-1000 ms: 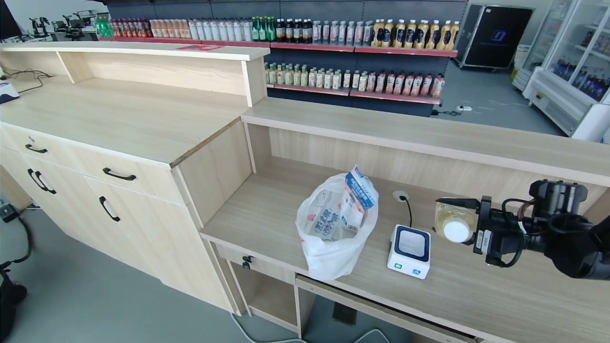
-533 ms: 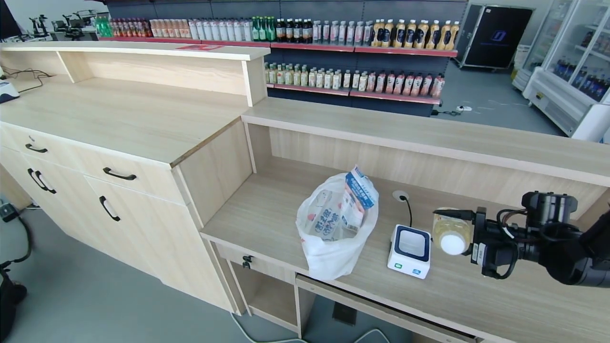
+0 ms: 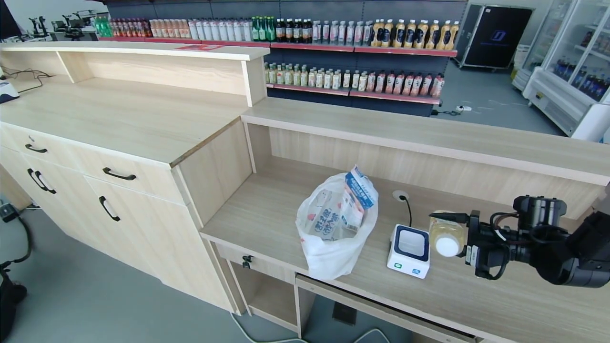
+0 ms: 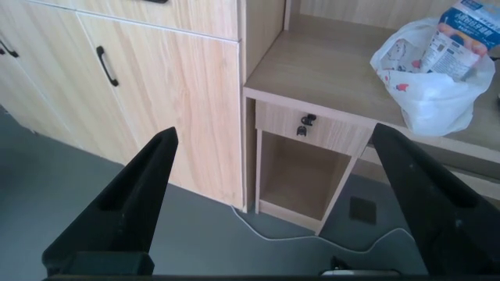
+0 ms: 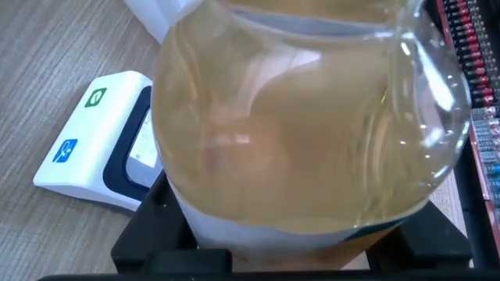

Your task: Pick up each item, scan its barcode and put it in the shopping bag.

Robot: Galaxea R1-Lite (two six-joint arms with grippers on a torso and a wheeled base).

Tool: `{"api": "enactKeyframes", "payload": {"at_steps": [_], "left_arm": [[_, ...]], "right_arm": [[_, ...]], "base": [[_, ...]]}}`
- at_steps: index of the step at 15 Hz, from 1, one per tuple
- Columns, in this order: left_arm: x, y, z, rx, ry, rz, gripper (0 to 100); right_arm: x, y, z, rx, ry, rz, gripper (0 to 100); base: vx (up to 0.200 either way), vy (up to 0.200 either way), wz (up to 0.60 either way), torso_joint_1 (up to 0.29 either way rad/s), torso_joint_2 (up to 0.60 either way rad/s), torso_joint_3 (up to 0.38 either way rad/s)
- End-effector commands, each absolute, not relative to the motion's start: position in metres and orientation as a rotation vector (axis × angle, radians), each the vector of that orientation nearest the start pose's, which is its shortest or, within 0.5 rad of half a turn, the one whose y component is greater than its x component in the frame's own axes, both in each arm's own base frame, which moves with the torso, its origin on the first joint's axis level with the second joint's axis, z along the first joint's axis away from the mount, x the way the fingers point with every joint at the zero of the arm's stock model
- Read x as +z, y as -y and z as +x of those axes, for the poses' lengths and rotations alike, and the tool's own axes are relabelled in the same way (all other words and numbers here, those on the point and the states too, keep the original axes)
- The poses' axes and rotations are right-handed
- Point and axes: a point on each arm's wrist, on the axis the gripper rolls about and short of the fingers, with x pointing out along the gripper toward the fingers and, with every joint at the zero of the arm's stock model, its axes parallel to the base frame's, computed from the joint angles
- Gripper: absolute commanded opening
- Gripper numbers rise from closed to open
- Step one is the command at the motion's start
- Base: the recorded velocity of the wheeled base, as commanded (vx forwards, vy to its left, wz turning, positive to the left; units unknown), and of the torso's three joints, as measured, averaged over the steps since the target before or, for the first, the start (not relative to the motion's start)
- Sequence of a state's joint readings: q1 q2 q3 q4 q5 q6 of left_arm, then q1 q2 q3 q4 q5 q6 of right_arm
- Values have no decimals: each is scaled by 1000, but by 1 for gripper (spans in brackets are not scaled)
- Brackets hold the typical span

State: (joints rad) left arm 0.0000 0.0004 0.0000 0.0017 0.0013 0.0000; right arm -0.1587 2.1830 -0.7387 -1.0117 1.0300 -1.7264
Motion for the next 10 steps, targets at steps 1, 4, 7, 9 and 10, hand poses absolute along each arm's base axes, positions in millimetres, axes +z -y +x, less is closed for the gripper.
{"api": "enactKeyframes", "payload": {"at_steps": [1,4,7,9,10], "left_arm": [[75,0,-23,2,-2,0,100],[75,0,-23,2,-2,0,100],[75,0,-23,2,-2,0,100],[75,0,-23,2,-2,0,100],[75,0,-23,2,-2,0,100]], "right_arm": [[39,36,354,909,454,-1344,0],[34,34,355,918,450,-1338,0],[30,32,357,928,451,-1332,0],[27,28,359,940,456,-1325,0],[27,25,363,944,466,-1326,0]], "base": [[0,0,0,0,0,0],[0,0,0,0,0,0],[0,0,0,0,0,0],[0,0,0,0,0,0],[0,0,0,0,0,0]]}}
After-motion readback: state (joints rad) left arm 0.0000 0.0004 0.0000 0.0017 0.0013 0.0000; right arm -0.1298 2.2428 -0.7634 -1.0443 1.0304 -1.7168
